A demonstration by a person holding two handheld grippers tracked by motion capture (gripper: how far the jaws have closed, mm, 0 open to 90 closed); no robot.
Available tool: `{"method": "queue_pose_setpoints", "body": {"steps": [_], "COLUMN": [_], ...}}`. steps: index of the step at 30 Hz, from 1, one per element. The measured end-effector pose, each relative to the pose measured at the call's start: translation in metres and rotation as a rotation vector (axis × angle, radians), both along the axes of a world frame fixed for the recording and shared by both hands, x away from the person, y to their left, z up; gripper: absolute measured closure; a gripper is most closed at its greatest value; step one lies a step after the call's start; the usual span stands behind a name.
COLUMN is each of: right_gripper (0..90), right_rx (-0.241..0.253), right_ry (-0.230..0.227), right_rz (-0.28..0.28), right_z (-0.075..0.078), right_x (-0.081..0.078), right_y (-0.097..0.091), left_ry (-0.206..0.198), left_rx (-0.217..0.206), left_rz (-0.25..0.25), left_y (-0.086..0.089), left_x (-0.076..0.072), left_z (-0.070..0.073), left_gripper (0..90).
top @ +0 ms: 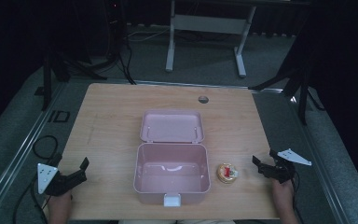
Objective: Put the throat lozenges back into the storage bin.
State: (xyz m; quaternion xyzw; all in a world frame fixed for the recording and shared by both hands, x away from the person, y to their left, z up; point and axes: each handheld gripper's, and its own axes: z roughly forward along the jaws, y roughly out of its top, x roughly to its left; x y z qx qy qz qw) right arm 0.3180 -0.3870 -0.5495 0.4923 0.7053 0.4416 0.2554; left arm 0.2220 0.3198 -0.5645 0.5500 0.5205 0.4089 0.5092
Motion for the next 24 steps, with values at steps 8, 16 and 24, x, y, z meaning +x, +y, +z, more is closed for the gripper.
{"method": "queue_pose_setpoints", "body": {"steps": [8,16,24], "right_gripper": [11.5,13.3,14.1], "right_rx": [0.001,-0.087,-0.279], "right_ry": [0.059,0.136,0.282], "right_rz": [0.096,0.311,0.499], "right_z": [0.000,0.003,0.026], "right_x": [0.006,0.010,0.010], "right_y": [0.001,0.003,0.013], "left_ry": [0.000,0.004,0.007], "left_rx": [-0.006,-0.008,-0.007], "left_rz": [-0.005,-0.018,-0.022], "left_y": [0.001,0.001,0.001], "left_x": [0.000,0.000,0.001], "left_z": [0.000,0.000,0.000], "left_gripper": [0.4,0.4,0.3]}}
